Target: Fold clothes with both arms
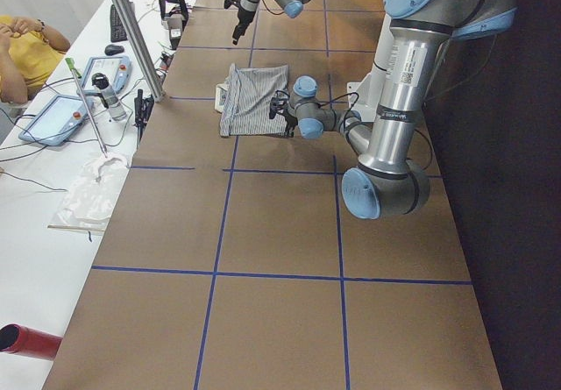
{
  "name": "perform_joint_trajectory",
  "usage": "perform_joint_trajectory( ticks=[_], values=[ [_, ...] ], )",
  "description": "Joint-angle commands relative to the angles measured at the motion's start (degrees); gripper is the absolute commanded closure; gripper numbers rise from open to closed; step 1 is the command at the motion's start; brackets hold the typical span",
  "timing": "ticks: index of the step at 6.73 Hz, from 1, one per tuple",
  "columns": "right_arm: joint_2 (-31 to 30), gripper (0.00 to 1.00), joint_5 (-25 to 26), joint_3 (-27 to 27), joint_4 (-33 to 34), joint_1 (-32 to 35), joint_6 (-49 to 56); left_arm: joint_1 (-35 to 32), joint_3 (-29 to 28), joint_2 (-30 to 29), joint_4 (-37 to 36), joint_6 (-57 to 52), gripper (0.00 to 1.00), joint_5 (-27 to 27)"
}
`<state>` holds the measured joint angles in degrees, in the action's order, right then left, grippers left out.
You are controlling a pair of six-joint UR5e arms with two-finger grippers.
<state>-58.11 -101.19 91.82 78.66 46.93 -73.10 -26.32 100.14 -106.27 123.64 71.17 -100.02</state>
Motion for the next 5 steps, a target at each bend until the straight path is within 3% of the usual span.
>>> perform_joint_trajectory(
  ticks=[1, 4, 5],
  values=[
    [-0.16, 0.0, 0.11, 0.03, 0.0, -0.09, -0.02, 0.04, 0.05, -0.07, -0.15, -0.24, 1.0, 0.09],
    [-0.16, 0.0, 0.38, -0.24, 0.0, -0.44, -0.11, -1.1, -0.64, 0.37, -0.33, -6.98, 1.0, 2.44],
    [-0.25, 0.0, 0.38, -0.15, 0.0, -0.44, -0.11, -4.15, -1.26, 0.28, -0.41, -11.8, 1.0, 3.59]
  ],
)
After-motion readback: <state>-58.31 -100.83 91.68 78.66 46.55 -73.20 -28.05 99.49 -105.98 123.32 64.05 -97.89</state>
